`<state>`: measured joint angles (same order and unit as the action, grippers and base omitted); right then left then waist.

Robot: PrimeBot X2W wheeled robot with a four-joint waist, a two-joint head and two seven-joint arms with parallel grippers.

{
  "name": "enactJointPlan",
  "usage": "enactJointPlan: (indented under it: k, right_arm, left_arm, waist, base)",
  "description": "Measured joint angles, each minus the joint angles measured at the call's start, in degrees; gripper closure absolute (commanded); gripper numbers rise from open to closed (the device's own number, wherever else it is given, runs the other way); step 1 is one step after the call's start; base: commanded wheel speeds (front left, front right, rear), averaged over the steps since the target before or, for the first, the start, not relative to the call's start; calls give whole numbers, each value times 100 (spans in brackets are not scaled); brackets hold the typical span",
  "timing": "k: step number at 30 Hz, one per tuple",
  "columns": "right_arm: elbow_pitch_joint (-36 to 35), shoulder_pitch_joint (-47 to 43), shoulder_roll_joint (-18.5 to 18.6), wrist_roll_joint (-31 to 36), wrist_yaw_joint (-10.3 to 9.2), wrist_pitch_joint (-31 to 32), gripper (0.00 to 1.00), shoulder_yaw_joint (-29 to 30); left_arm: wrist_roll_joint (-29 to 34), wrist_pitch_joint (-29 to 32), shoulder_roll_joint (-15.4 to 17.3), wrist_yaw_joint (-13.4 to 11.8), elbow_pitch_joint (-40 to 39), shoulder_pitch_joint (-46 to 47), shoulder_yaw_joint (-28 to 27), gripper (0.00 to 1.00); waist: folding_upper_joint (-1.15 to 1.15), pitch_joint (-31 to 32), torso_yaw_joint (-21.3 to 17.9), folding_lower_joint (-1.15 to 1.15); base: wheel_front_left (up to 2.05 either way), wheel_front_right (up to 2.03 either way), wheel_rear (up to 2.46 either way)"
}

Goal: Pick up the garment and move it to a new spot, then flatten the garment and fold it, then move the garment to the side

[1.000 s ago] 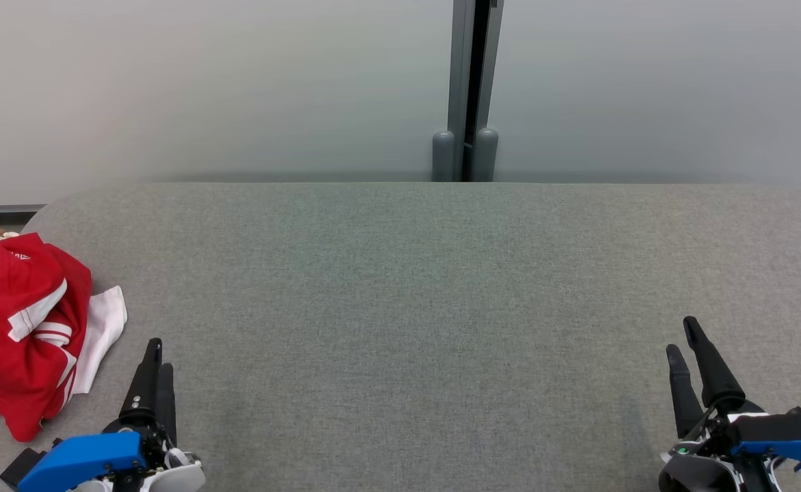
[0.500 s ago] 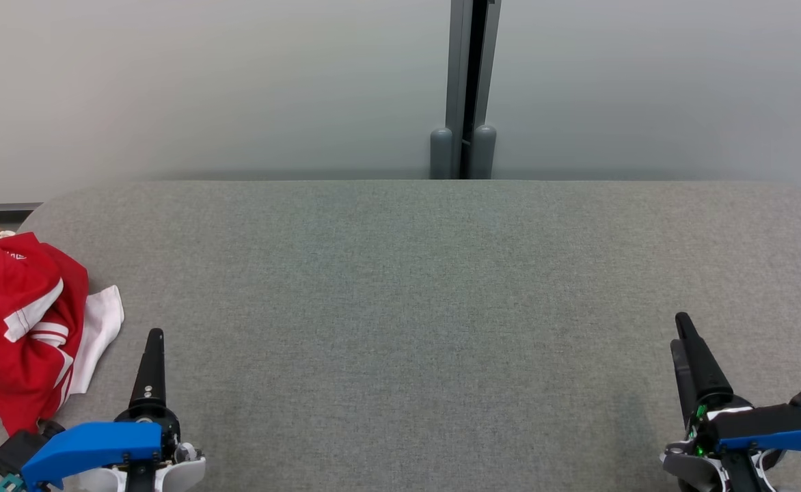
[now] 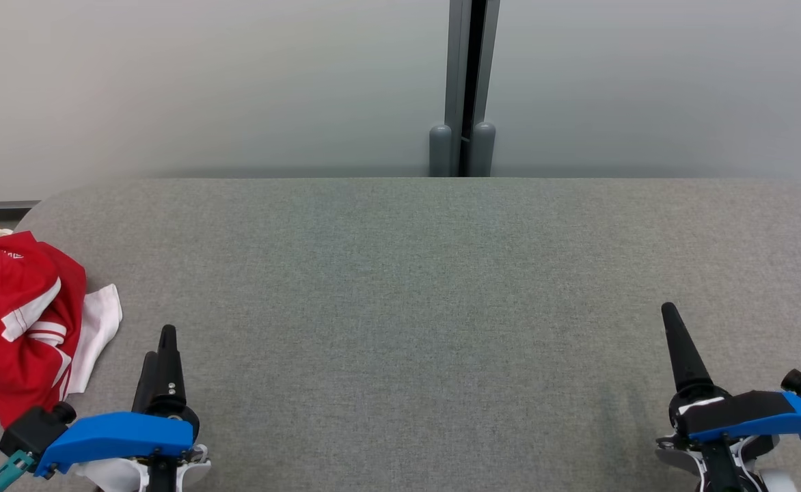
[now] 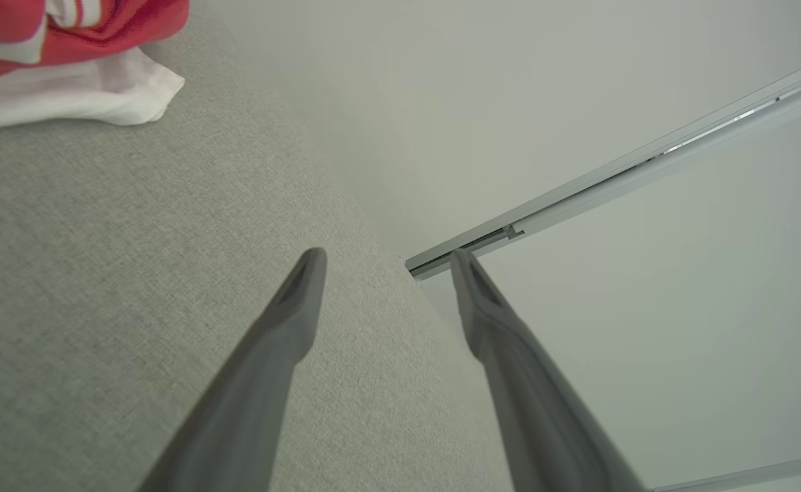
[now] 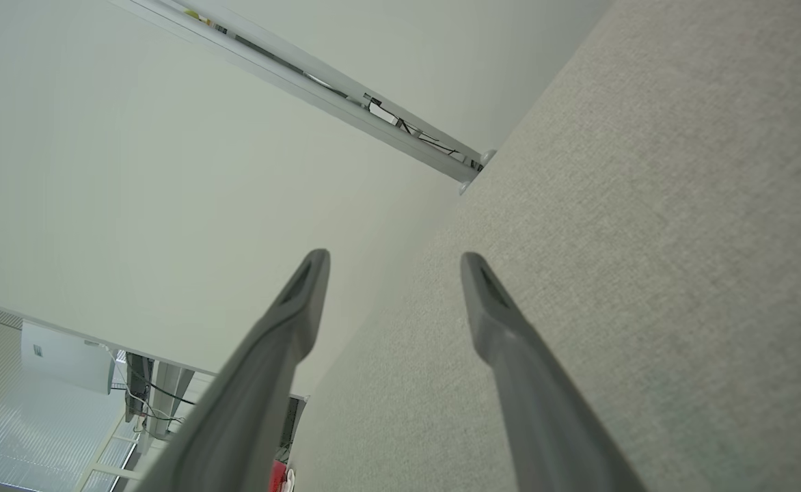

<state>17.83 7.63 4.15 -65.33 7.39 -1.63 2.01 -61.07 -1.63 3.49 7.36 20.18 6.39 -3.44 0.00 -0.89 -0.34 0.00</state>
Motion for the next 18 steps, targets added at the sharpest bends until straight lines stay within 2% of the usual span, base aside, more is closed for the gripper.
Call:
enactJointPlan:
  k: [18]
  right_arm:
    - [135, -9, -78, 1753, 1, -349, 0, -105]
  left_arm:
    - [1804, -352, -15, -37, 141, -32, 41, 0]
  waist:
    - [0, -1, -83, 0]
  base:
    - [0, 0, 0]
